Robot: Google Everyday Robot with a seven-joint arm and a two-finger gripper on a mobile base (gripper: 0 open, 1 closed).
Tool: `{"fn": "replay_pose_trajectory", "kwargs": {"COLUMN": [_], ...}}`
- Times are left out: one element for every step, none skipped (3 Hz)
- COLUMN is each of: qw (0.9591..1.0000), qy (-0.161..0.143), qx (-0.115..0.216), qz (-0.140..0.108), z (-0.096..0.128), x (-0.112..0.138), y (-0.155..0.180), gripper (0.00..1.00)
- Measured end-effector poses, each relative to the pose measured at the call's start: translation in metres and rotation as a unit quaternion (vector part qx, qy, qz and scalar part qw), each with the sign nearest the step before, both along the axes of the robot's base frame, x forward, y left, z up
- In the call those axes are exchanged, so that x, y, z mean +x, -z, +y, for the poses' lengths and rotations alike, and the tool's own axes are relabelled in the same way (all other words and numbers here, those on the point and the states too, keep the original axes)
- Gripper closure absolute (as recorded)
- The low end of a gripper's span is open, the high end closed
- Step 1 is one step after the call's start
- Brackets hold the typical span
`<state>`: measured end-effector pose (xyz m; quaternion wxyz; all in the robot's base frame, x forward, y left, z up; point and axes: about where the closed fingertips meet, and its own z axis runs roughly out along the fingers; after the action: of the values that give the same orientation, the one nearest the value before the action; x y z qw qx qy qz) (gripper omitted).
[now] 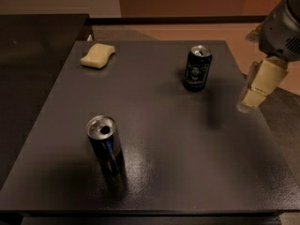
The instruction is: Move pepsi can near redbull can
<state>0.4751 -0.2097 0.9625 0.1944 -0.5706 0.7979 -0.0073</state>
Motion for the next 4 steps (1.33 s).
{"fn": "replay_pose_trajectory", "kwargs": {"qw": [0.9991,0.9971,0.9942,0.9908], "qy": [0.011,0.02,0.043,0.06], "qx": [0.04,0.071,0.095,0.119], "qz": [-0.008,-0.017,-0.024,-0.025], "z": [0.01,0.021,0.022,0.027], "x": [0.032,0.064,0.097,0.121], "y": [0.011,0.024,0.035,0.043], "gripper": [0.0,0.0,0.0,0.0]}}
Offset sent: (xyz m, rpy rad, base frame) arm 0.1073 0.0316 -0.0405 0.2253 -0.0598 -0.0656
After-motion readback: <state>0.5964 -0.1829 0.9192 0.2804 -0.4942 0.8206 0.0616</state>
